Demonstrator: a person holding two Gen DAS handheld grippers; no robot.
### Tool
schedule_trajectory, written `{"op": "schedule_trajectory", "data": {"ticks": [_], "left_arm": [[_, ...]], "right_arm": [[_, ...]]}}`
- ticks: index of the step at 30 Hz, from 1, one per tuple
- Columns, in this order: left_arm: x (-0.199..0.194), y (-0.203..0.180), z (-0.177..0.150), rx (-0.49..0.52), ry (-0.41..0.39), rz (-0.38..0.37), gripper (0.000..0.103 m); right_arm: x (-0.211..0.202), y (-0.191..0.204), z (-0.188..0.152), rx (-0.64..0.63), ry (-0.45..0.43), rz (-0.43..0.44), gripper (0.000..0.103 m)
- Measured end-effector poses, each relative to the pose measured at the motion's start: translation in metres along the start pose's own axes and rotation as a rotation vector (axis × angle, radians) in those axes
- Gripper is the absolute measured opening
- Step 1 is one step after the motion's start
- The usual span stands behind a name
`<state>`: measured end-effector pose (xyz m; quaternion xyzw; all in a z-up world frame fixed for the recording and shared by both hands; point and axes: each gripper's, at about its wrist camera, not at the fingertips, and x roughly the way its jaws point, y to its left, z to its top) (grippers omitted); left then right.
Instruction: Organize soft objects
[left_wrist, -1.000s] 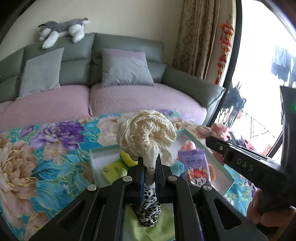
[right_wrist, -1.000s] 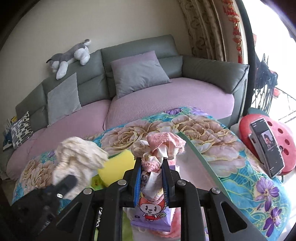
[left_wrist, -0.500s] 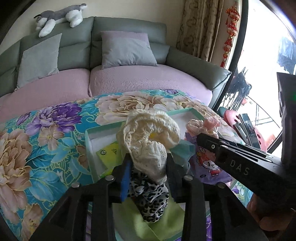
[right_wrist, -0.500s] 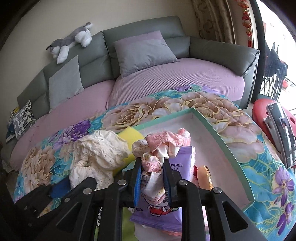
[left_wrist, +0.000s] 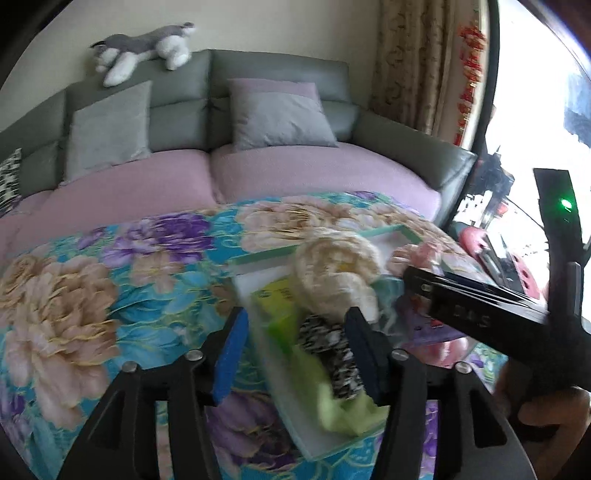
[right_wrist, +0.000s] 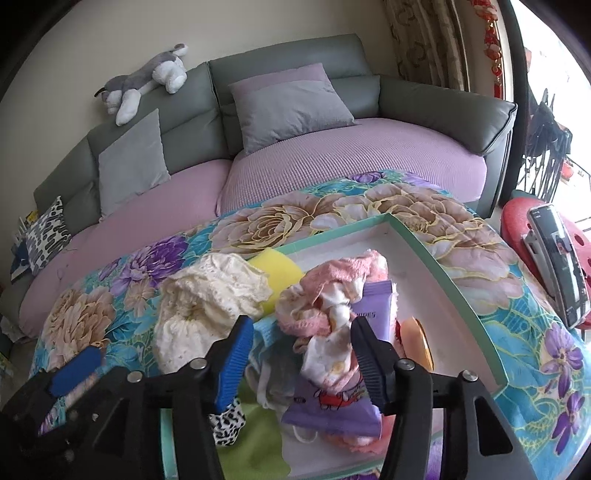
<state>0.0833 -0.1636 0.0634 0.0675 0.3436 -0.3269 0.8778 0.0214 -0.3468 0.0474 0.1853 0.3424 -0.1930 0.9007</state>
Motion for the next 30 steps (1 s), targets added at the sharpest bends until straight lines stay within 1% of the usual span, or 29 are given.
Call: {"op": "schedule_trajectory", "data": {"ticks": [2,3,4,5,6,10,13,16,20,23,25,30], "left_arm": [[-0.004,0.012,-0.002,-0.029,-0.003,0.031,0.063],[-0.005,0.016,-0.004,-0.039,-0.002,0.042,0.065],[-0.007,0.02,-0.005,-0.046,-0.002,0.054,0.07],[-0.008,0.024,-0.007,-0.051,-0.004,0.068,0.073],[-0.009,0.029,-0.01,-0.057,-0.005,0.082,0.076],[-0.012,0.046,-0.022,-0.107,0.021,0.108,0.081],[-0.016,0.056,-0.029,-0.139,0.017,0.136,0.089],[-0.023,0.066,-0.039,-0.171,0.013,0.169,0.092],[-0.031,0.079,-0.051,-0.216,0.025,0.193,0.092],[-0.038,0.086,-0.06,-0.232,0.033,0.217,0.093],[-0.043,0.088,-0.065,-0.24,0.034,0.224,0.096],[-0.052,0.09,-0.075,-0.238,0.062,0.249,0.096]], "right_arm": [[-0.004,0.003,-0.003,-0.004,-0.001,-0.001,0.064],[-0.005,0.004,-0.004,-0.008,0.0,-0.002,0.065],[-0.007,0.006,-0.006,-0.017,0.001,-0.005,0.07],[-0.009,0.008,-0.008,-0.024,0.002,-0.007,0.073],[-0.011,0.009,-0.01,-0.031,0.001,-0.011,0.073],[-0.017,0.015,-0.019,-0.05,0.009,-0.013,0.074],[-0.021,0.02,-0.029,-0.074,0.025,-0.025,0.083],[-0.024,0.025,-0.035,-0.09,0.033,-0.025,0.083],[-0.031,0.032,-0.042,-0.101,0.039,-0.017,0.083],[-0.036,0.038,-0.051,-0.118,0.056,-0.006,0.083],[-0.038,0.041,-0.057,-0.131,0.063,-0.004,0.083],[-0.044,0.049,-0.072,-0.156,0.089,0.006,0.083]]}}
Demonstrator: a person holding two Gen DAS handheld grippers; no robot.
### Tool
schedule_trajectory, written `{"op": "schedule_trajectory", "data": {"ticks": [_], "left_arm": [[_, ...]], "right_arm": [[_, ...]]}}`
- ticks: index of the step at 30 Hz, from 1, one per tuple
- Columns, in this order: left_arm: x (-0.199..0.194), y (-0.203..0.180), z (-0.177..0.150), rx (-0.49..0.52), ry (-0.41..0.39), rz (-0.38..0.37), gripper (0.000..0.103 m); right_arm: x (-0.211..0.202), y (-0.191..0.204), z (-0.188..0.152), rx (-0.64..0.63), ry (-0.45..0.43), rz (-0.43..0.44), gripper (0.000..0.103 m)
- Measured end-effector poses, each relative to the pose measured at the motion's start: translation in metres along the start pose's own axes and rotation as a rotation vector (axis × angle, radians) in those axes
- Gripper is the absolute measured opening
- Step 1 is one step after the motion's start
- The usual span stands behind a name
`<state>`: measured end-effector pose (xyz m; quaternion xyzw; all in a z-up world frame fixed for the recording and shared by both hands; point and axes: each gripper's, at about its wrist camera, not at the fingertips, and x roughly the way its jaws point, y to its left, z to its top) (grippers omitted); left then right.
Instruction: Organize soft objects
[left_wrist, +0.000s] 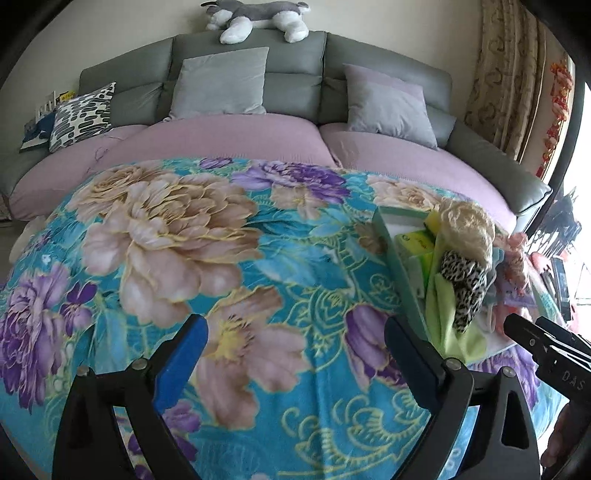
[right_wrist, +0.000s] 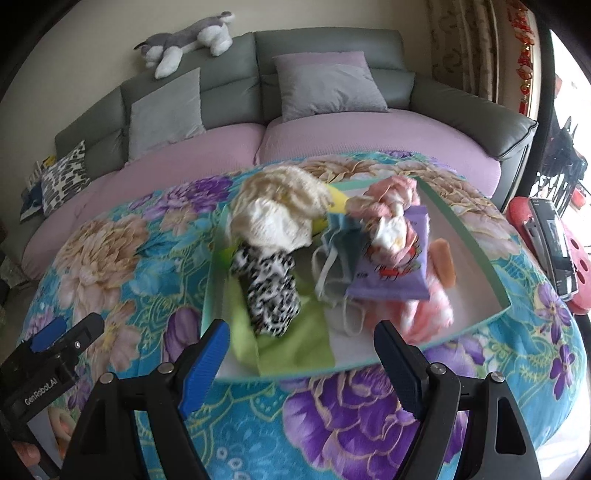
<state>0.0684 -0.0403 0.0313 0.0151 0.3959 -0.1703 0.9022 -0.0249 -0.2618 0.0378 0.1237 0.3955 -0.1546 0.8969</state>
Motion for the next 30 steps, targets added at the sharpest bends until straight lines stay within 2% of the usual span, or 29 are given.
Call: {"op": "schedule_trajectory", "data": {"ticks": [7,12,19,30], "left_arm": [[0.0,0.011,-0.018,0.0,0.065,0.053,0.096],[-0.005,0.017,-0.029,-0.001,0.08,0.074,0.096],[-0.013,0.015,-0.04,0.036,0.074,0.111,0.096],[-0.018,0.01,-0.042,0.049,0.072,0.113,0.096]], "right_arm": [[-0.007,0.009,-0.019,-0.02,0.023,0.01,0.083],[-0.009,0.009,-0.03,-0.021,0.04,0.012,0.083],[-0.009,0.008,-0.038,-0.017,0.054,0.008,0.083],[-0.012,0.004,-0.041,-0.003,0.055,0.005,0.083]]}}
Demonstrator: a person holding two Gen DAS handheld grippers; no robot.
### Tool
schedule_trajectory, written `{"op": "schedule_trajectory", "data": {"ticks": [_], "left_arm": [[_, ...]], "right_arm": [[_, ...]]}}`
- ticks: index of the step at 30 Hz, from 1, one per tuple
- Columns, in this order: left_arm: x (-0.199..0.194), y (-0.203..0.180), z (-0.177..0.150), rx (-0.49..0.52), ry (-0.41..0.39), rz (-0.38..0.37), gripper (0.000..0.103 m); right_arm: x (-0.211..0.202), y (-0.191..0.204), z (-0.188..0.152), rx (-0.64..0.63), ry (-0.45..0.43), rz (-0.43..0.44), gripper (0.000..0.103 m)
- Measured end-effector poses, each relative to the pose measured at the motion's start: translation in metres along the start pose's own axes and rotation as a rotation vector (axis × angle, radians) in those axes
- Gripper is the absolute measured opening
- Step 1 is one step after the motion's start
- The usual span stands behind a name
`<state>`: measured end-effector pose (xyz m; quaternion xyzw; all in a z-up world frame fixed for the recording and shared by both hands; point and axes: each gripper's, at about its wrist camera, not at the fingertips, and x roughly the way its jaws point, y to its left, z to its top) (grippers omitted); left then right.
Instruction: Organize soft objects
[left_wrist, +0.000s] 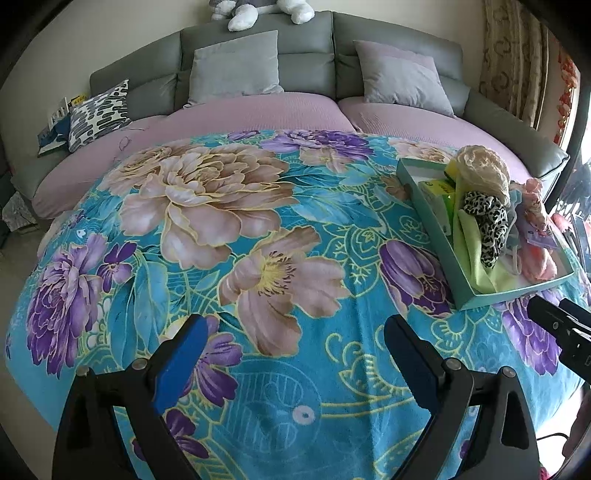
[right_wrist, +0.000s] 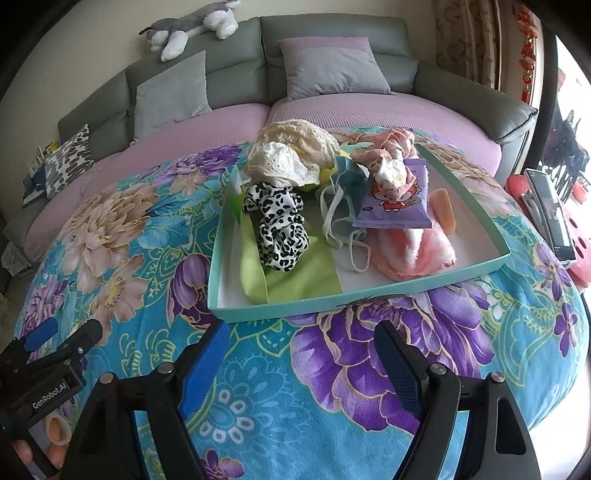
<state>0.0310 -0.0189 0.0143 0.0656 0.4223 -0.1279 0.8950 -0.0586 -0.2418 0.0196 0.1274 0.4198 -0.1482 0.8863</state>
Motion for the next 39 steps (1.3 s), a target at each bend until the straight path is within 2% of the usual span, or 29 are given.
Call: {"op": "schedule_trajectory", "data": {"ticks": [39], "left_arm": [[-0.0008,-0.0023,-0.0006,0.003,0.01,-0.004,0.096]], "right_arm": [[0.0019,0.0005,-0.0014,-0.001,0.012,-0.003,0.083]]}}
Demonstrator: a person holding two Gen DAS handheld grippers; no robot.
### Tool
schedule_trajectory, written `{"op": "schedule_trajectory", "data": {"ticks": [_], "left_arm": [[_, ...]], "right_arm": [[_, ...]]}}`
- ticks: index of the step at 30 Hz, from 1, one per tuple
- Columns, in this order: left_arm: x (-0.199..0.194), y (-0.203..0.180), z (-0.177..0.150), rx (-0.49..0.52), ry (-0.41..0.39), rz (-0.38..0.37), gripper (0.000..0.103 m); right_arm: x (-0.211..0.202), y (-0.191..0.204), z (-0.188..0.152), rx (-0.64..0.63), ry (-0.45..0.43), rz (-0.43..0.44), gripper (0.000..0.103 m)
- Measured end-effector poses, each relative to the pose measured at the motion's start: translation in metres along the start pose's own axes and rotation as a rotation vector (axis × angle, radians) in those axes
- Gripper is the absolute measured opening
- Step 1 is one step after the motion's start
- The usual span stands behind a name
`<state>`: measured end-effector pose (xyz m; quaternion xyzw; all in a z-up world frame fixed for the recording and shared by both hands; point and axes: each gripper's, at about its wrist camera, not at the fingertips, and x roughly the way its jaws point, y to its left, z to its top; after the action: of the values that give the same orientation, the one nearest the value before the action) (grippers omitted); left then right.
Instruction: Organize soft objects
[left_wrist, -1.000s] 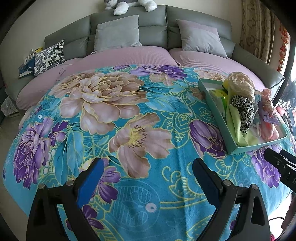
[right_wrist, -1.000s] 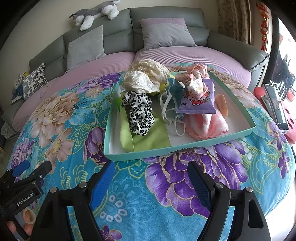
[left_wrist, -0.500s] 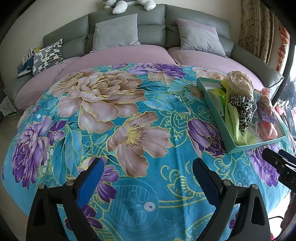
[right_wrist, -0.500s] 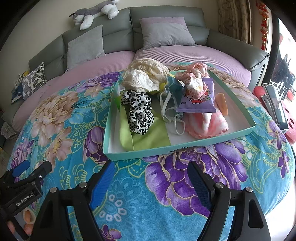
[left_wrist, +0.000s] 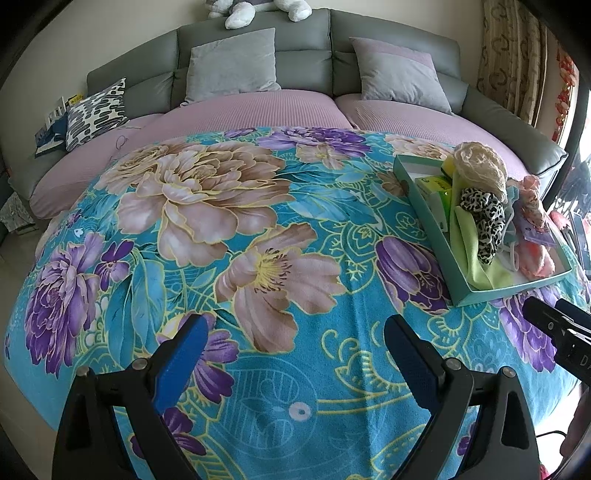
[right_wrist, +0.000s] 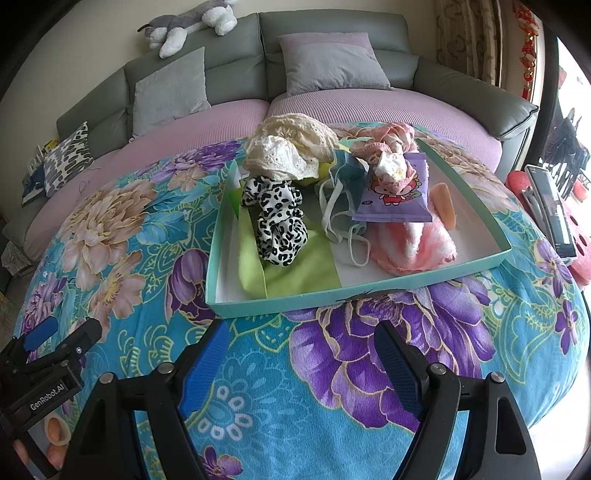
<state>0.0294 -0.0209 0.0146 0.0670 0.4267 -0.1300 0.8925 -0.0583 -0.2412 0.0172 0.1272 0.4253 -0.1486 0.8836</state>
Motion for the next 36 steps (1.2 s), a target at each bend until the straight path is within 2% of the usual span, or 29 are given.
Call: {"op": "schedule_trajectory", "data": {"ticks": [36], "left_arm": [[-0.0053,-0.0021,0.0002,0.015,-0.016,0.032,0.096]], "right_arm": [[0.0021,-0.0007,-0.0006,0.006,0.015,-0.002,0.083]]}}
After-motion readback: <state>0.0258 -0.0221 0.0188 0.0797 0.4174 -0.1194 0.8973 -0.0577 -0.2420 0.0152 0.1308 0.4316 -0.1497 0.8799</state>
